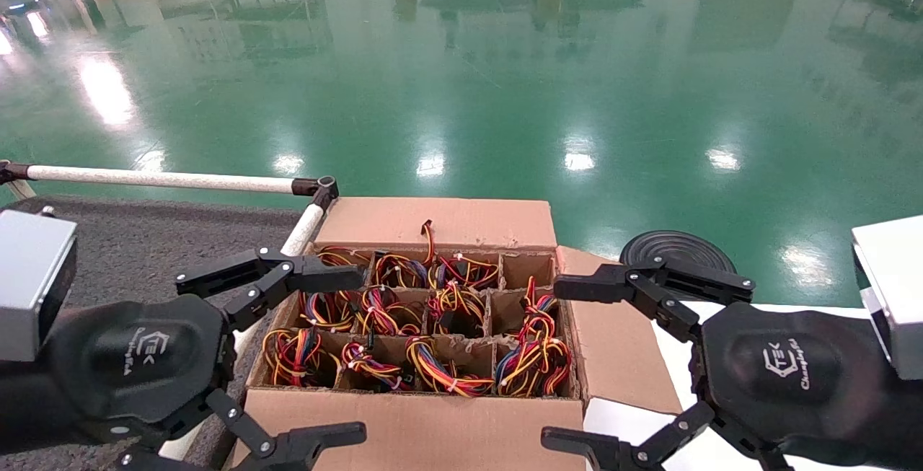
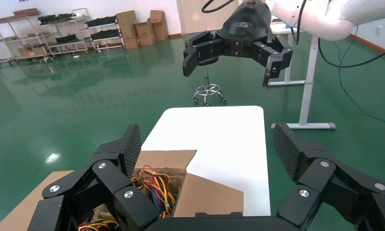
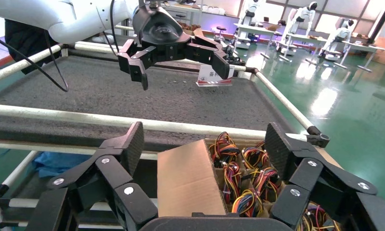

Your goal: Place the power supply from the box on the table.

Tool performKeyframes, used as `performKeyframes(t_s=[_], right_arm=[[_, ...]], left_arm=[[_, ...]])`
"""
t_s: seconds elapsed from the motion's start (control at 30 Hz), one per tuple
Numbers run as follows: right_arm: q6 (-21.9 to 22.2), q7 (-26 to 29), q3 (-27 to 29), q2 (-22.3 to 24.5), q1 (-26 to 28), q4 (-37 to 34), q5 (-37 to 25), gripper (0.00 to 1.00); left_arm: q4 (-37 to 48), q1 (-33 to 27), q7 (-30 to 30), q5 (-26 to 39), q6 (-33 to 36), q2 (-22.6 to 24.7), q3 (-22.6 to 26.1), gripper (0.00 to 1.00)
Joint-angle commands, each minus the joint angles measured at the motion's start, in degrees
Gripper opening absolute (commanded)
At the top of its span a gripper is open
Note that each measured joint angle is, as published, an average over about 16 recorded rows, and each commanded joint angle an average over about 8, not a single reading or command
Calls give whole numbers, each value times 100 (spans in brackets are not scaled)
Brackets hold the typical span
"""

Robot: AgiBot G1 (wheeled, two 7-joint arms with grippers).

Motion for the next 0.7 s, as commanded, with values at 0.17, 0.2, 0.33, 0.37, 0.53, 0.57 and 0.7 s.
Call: performKeyframes(t_s=[0.17, 0.2, 0.33, 0.37, 0.53, 0.57, 0.7], right_arm=[[0, 0, 0, 0, 0, 0, 0, 41], [0, 0, 0, 0, 0, 0, 0, 29], [0, 0, 0, 0, 0, 0, 0, 0], [0, 0, 0, 0, 0, 0, 0, 0], [0, 0, 0, 0, 0, 0, 0, 0], [0, 0, 0, 0, 0, 0, 0, 0], [0, 0, 0, 0, 0, 0, 0, 0]], left_arm=[[0, 0, 0, 0, 0, 0, 0, 100], [0, 0, 0, 0, 0, 0, 0, 100], [0, 0, 0, 0, 0, 0, 0, 100], [0, 0, 0, 0, 0, 0, 0, 100], [0, 0, 0, 0, 0, 0, 0, 100], [0, 0, 0, 0, 0, 0, 0, 100], [0, 0, 0, 0, 0, 0, 0, 100]])
